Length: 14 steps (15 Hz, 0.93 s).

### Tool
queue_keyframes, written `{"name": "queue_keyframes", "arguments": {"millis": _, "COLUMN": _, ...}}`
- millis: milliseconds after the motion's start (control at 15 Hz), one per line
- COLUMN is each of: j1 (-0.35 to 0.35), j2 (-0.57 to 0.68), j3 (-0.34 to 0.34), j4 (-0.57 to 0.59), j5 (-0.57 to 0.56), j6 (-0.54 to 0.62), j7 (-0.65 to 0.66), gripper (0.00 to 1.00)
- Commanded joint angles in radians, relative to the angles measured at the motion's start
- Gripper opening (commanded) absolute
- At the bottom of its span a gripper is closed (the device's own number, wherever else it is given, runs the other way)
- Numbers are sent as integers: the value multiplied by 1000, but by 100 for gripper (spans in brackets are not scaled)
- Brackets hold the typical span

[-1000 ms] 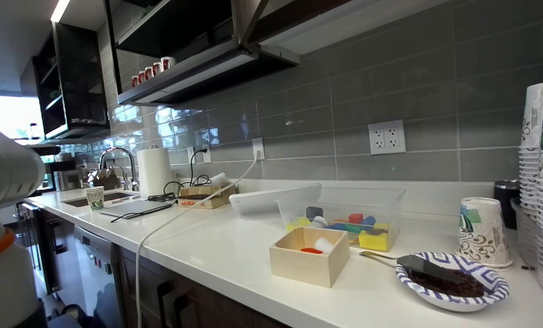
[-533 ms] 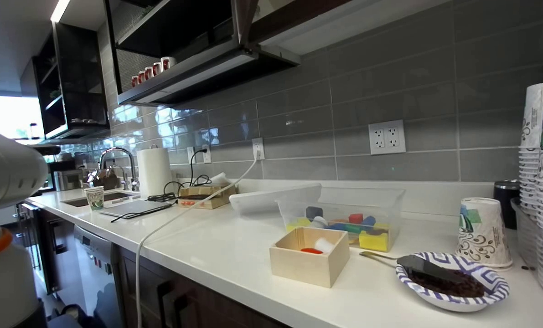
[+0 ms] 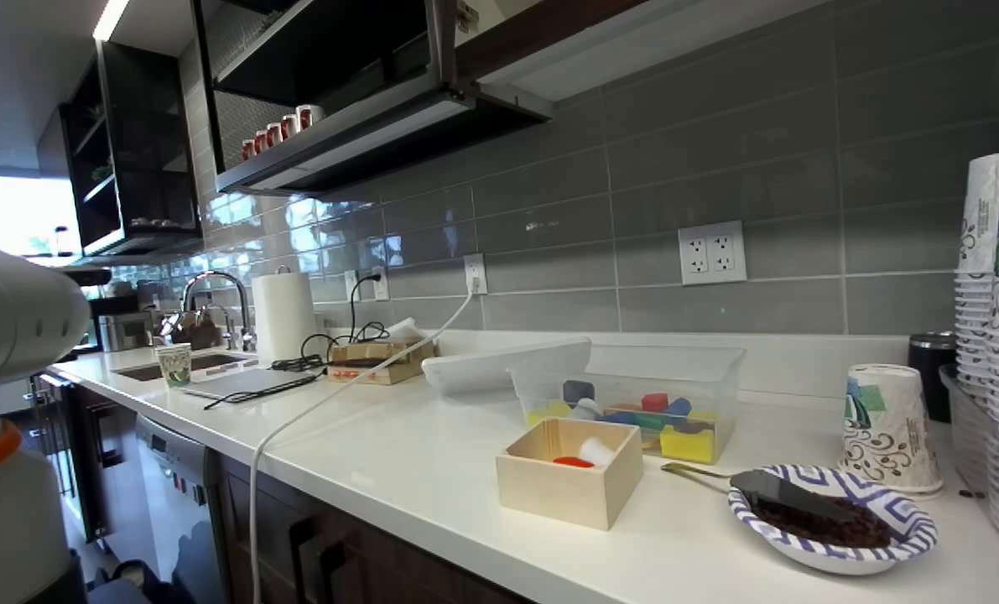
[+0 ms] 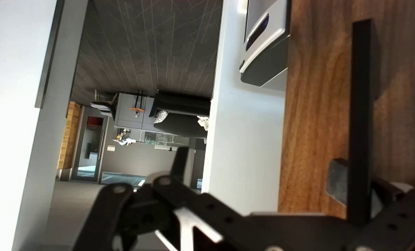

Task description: Open and close the top left cabinet door

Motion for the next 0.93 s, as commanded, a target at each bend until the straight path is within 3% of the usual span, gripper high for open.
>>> {"name": "queue_keyframes", "arguments": {"millis": 0, "j1": 7, "j2": -88, "j3": 21, "j4": -89, "j5": -47, "j6": -46, "j7": 25, "gripper": 100}}
{"name": "queue_keyframes", "arguments": {"millis": 867, "j1": 58, "j2": -243, "j3": 40, "j4": -214, "j5": -113, "j6": -124, "j7": 44, "gripper": 100}}
